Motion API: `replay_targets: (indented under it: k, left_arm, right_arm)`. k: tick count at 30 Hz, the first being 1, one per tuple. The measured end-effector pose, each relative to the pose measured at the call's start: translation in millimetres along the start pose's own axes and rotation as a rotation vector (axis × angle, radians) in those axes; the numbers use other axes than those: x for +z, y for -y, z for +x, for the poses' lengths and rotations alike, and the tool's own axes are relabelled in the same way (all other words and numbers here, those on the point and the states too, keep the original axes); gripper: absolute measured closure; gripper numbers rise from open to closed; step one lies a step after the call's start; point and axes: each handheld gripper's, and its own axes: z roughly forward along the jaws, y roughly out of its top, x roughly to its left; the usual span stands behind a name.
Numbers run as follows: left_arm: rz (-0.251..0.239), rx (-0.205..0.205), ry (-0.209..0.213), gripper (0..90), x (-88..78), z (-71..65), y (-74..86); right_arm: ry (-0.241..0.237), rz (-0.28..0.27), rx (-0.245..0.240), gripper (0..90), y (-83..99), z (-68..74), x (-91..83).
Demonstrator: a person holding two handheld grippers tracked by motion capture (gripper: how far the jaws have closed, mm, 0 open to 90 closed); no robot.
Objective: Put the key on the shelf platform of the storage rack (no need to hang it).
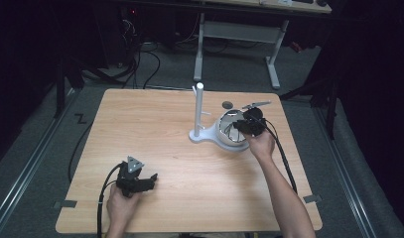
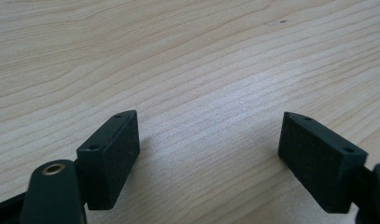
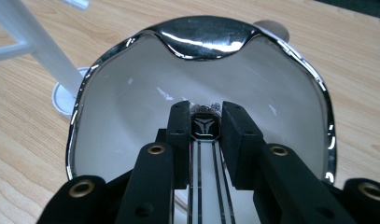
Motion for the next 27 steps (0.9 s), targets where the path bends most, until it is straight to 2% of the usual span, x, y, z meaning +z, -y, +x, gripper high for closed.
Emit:
replay_targets:
  k: [14, 17, 21, 27]
  left_arm:
    - [0.000, 0.000, 0.000, 20.9, 0.0, 0.0, 0.0]
    - [0.000, 0.000, 0.000, 20.9, 0.0, 0.0, 0.0]
    - [0.000, 0.000, 0.000, 20.9, 0.0, 0.0, 0.0]
    - [0.000, 0.000, 0.000, 20.9, 0.0, 0.0, 0.0]
  right_arm:
    - [-0.015, 0.021, 0.000, 73.5, 1.2, 1.5, 8.9]
    - [-0.029, 0.014, 0.015, 66.6, 1.2, 1.2, 7.0]
    - [-0.030, 0.000, 0.002, 63.9, 2.3, 1.9, 3.5]
    - [-0.035, -0.028, 0.008, 59.6, 6.8, 0.5, -6.9]
